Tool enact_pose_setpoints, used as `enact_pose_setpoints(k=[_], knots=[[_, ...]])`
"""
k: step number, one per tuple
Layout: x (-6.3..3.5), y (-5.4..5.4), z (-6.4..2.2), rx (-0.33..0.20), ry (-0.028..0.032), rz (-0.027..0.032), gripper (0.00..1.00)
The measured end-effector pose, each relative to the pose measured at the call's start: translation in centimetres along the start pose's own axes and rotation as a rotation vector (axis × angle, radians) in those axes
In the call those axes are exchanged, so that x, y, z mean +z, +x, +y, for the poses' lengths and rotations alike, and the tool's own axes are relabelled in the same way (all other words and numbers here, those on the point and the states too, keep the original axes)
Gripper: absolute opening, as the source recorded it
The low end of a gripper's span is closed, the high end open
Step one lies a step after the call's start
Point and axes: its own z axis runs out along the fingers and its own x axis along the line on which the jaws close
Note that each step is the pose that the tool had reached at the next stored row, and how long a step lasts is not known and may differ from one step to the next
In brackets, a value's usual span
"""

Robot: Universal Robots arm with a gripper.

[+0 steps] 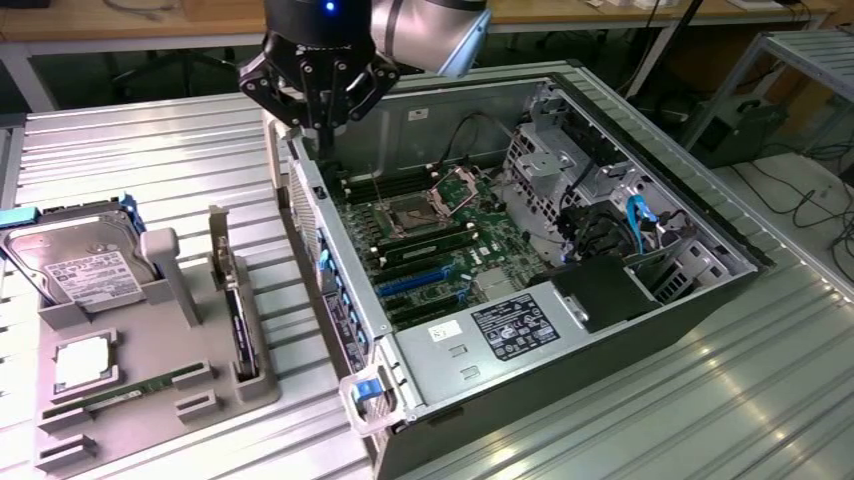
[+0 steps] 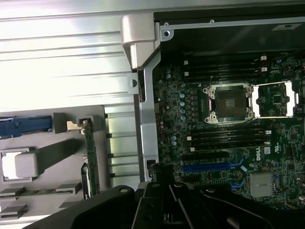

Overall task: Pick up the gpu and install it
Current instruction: 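Reach for the gpu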

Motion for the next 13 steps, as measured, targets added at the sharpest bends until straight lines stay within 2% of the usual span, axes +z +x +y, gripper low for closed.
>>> enact_pose_setpoints(k=[13], knots=[[-0.04,1.2,-0.18,0.000,0.0001,0.0001,0.11]])
